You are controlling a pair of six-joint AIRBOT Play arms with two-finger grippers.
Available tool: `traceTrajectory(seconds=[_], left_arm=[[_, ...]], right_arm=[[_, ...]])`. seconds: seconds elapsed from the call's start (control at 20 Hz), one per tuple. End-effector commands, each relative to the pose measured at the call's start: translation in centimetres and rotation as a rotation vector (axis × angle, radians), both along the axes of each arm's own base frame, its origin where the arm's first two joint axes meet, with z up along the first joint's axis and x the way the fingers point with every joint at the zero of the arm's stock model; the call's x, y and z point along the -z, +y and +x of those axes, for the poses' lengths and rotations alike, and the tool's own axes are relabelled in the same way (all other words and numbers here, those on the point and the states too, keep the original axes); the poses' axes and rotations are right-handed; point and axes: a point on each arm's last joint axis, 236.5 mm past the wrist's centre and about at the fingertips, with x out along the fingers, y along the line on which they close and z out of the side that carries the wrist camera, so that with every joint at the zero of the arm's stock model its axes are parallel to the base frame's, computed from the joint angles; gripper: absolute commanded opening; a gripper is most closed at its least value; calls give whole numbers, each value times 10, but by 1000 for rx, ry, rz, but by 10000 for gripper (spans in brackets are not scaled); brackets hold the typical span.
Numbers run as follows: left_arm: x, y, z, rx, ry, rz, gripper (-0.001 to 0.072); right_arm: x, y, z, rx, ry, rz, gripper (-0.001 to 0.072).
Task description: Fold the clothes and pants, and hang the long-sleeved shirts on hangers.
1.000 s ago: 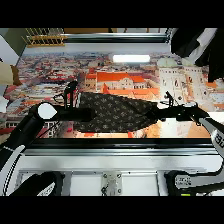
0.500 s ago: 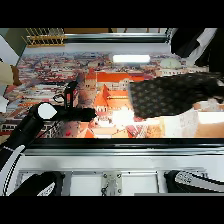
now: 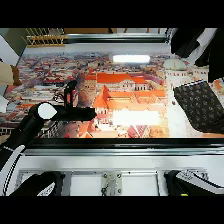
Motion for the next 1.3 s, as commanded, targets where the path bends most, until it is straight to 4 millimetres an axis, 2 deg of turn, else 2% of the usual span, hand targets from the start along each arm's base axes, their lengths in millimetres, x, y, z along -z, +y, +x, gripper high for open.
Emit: traceTrajectory(seconds=[0.0, 0.2, 0.3, 0.35, 0.4, 0.45, 0.55, 0.65, 0.7, 0.75, 0.8, 0.85, 0.95, 1.0, 1.1, 1.15, 1.25], left_arm=[[0, 0, 1, -1, -2, 0, 9], [0, 0, 1, -1, -2, 0, 9], [0, 0, 1, -1, -2, 1, 9], [0, 0, 1, -1, -2, 1, 9], [0, 0, 1, -1, -2, 1, 9], [0, 0, 1, -1, -2, 2, 9], [0, 0, 1, -1, -2, 2, 9], [0, 0, 0, 1, 0, 2, 9], [0, 0, 0, 1, -1, 2, 9], [0, 0, 1, -1, -2, 2, 9], [0, 0, 1, -1, -2, 2, 9], [0, 0, 1, -1, -2, 2, 9], [0, 0, 1, -1, -3, 2, 9], [0, 0, 1, -1, -2, 2, 9], [0, 0, 1, -1, -3, 1, 9], [0, 0, 1, -1, -3, 1, 9], [0, 0, 1, -1, -3, 1, 9]], right_arm=[[35, 45, -39, 27, 116, 154, 14], [48, 69, -59, 14, 185, 216, 17], [50, 75, -71, -3, 236, 229, 31], [50, 74, -78, -10, 262, 223, 146], [50, 75, -85, -16, 291, 220, 428], [49, 76, -94, -24, 324, 216, 643], [43, 68, -116, -37, 414, 164, 666], [17, 40, -139, -24, 494, 8, 665], [-4, 24, -137, -7, 469, -90, 665], [-28, 12, -123, 15, 386, -189, 665], [-50, 9, -103, 29, 272, -252, 665], [-69, 16, -76, 9, 140, -279, 666], [-103, 58, -10, -124, -130, -263, 666], [-121, 90, 23, -221, -259, -238, 666], [-149, 162, 74, -441, -449, -176, 666], [-153, 196, 87, -536, -489, -145, 666], [-149, 260, 97, -718, -491, -99, 666]])
